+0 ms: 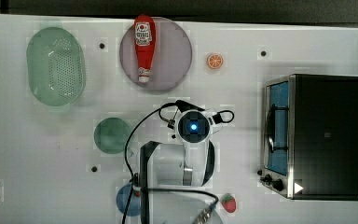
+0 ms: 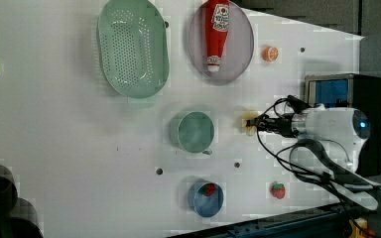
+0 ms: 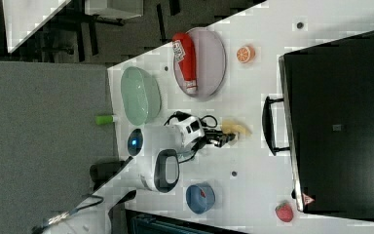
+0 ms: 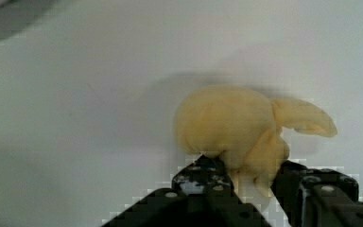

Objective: Pick Banana and place it in mug.

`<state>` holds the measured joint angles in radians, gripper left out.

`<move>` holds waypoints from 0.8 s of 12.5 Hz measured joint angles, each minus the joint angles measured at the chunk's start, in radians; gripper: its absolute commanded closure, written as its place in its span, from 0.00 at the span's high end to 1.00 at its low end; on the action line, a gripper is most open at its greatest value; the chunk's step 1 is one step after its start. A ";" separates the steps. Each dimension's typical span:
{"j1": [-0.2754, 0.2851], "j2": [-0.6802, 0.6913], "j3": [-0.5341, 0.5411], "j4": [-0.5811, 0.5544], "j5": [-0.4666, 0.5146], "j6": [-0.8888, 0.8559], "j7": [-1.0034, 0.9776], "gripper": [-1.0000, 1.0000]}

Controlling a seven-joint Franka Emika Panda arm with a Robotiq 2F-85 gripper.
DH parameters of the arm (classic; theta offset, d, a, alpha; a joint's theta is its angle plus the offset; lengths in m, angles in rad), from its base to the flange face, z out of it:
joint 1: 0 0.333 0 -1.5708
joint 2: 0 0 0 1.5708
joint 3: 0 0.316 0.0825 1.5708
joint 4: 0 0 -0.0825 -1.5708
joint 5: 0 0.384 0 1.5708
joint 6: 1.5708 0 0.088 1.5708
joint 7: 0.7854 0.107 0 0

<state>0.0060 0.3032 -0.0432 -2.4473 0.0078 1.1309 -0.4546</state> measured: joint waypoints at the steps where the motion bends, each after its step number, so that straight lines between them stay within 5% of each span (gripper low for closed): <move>1: -0.013 -0.049 0.015 0.016 0.003 -0.103 0.000 0.32; 4: -0.006 -0.342 0.021 0.189 0.004 -0.559 0.000 0.32; 7: 0.007 -0.541 0.037 0.326 0.014 -0.695 -0.001 0.32; 10: -0.005 -0.606 0.171 0.361 0.114 -0.832 0.137 0.32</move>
<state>0.0010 -0.3027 0.1277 -2.0859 0.1213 0.2986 -0.3176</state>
